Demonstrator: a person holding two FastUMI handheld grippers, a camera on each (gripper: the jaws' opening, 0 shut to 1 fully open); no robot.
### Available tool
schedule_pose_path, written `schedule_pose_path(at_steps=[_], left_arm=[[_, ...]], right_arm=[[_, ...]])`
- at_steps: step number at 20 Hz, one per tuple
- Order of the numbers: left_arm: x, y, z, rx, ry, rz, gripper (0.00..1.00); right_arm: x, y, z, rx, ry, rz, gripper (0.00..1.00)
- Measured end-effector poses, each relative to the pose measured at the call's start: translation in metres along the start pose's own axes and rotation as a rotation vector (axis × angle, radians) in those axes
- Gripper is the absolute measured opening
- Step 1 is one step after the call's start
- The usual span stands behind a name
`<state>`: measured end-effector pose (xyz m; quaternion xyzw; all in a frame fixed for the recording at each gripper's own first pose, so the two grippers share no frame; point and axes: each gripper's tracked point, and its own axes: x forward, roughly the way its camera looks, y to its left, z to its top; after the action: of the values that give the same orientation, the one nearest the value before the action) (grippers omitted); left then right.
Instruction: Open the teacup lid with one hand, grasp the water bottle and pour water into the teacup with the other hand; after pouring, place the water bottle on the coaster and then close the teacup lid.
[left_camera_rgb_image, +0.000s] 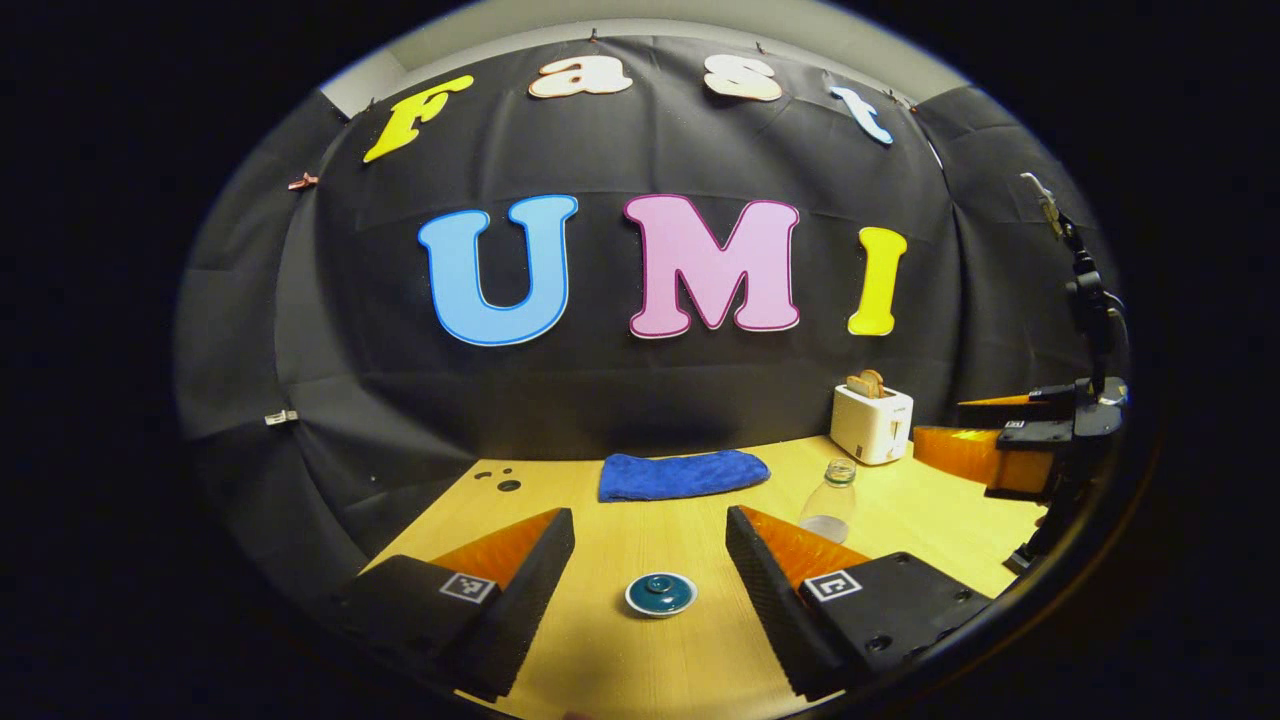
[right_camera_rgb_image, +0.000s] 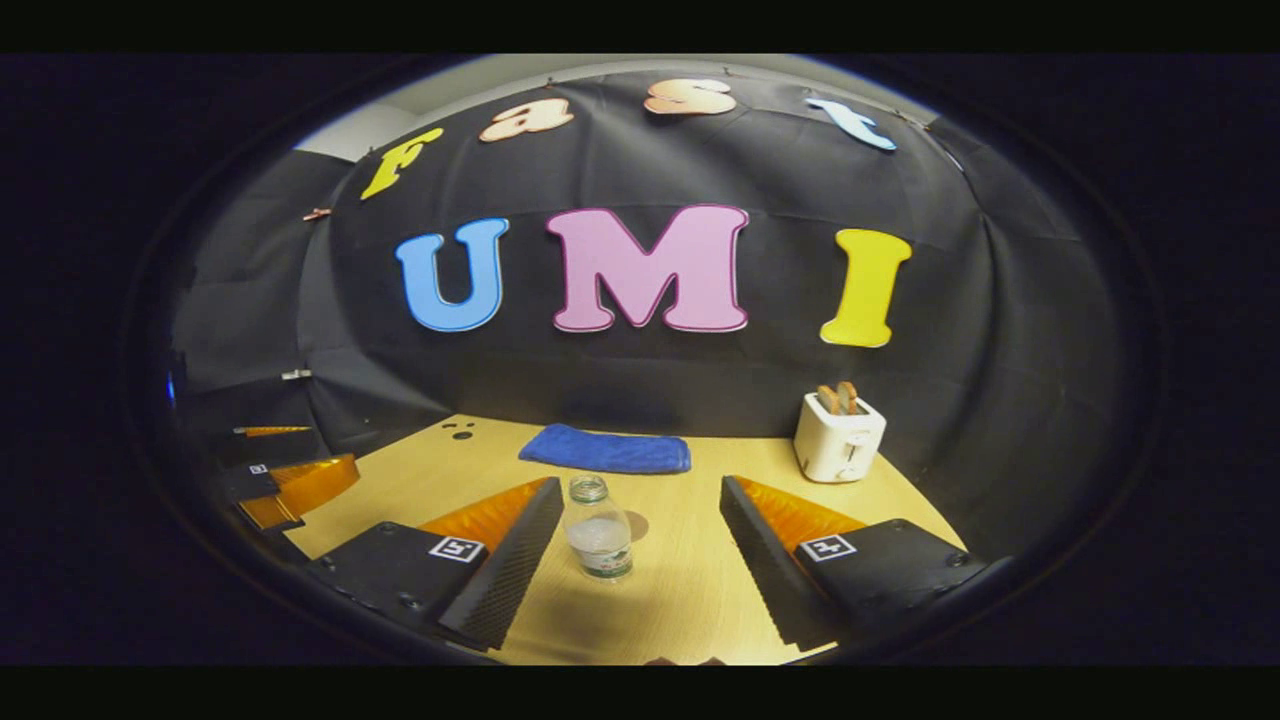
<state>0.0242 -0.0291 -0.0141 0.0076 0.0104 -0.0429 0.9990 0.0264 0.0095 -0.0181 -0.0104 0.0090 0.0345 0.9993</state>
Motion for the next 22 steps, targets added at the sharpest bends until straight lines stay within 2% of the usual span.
schedule_pose_path(at_steps=[4, 7, 11, 16, 17, 20, 22], left_arm=[[0.018, 0.005, -0.017, -0.02, 0.036, 0.03, 0.97], [0.033, 0.006, -0.032, -0.025, 0.059, 0.019, 0.97], [0.061, 0.007, -0.073, -0.017, 0.133, 0.001, 0.97], [0.102, 0.003, -0.12, 0.027, 0.163, -0.011, 1.0], [0.11, 0.0, -0.127, 0.035, 0.164, -0.021, 0.95], [0.13, -0.009, -0.147, 0.069, 0.166, -0.044, 0.89], [0.137, -0.014, -0.161, 0.075, 0.186, -0.061, 0.87]], right_arm=[[0.008, 0.019, -0.008, -0.017, 0.015, 0.065, 0.96], [0.014, 0.029, -0.02, -0.026, 0.036, 0.103, 0.98], [0.022, 0.031, -0.037, -0.027, 0.065, 0.116, 0.98], [0.031, 0.026, -0.069, -0.06, 0.094, 0.125, 0.98], [0.033, 0.025, -0.079, -0.069, 0.104, 0.125, 0.98], [0.039, 0.024, -0.1, -0.063, 0.133, 0.124, 0.98], [0.04, 0.026, -0.111, -0.048, 0.156, 0.124, 0.98]])
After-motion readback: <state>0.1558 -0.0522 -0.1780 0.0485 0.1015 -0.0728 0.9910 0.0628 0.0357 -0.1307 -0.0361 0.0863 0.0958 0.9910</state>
